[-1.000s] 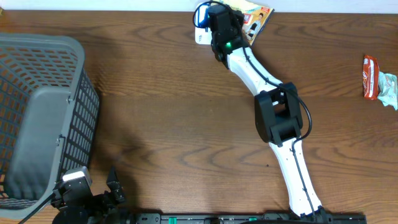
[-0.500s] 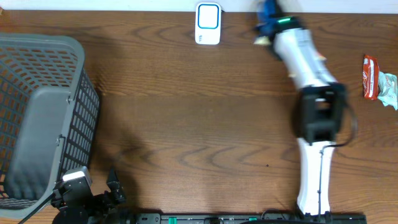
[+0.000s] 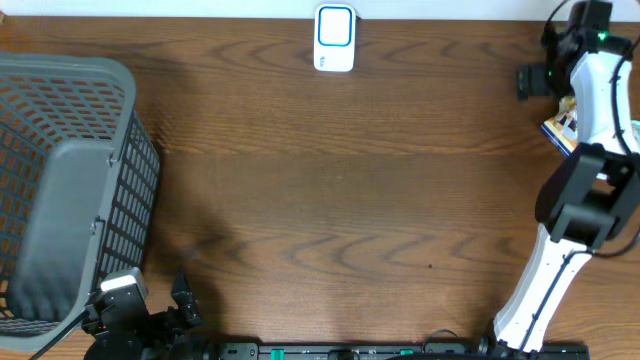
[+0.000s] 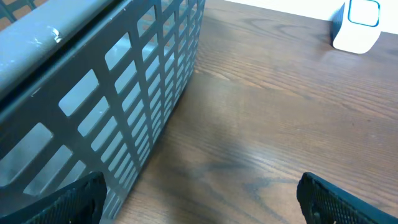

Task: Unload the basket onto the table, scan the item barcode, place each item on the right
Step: 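Carry the snack bag right and lower it at the table edge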

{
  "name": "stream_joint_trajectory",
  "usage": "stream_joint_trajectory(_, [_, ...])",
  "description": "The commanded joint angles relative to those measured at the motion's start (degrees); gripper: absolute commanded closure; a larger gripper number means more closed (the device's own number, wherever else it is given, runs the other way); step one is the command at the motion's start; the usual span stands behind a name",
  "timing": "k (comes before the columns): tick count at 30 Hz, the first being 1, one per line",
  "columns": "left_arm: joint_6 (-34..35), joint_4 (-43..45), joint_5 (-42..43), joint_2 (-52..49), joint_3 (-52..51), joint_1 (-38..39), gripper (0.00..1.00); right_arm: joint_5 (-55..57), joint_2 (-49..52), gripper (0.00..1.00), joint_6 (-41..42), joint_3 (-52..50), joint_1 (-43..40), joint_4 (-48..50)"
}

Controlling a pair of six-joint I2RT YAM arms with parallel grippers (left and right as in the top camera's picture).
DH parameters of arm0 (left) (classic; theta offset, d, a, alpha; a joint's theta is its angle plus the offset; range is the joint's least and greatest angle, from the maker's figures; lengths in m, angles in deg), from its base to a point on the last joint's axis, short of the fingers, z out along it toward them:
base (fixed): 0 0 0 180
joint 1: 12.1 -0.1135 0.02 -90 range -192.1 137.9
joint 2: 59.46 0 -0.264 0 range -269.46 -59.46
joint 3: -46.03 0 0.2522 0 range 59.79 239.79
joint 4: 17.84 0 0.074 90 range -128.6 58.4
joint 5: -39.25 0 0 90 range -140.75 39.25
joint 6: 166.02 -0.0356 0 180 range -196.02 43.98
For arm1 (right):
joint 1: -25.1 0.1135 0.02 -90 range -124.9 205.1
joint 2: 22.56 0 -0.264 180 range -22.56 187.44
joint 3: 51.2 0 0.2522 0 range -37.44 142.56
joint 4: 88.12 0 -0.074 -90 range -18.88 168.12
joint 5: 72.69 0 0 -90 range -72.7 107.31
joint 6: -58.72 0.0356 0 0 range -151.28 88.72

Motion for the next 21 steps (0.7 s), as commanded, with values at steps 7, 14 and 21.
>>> stream_joint_trajectory(7, [0.5,0.1,-0.2,0.2,0.3,-0.2,0.02,-16.3,-21.9,0.01,5.2,0.5,13.0,0.7])
stream_joint_trajectory(14, [0.5,0.1,-0.2,0.2,0.3,-0.2,0.02,-16.4,-29.5,0.01,5.2,0.5,23.2,-0.2])
stream_joint_trajectory(21, [0.5,0.1,-0.2,0.2,0.3,-0.2,0.02,-16.4,-37.0,0.01,7.3,0.5,26.1,0.0])
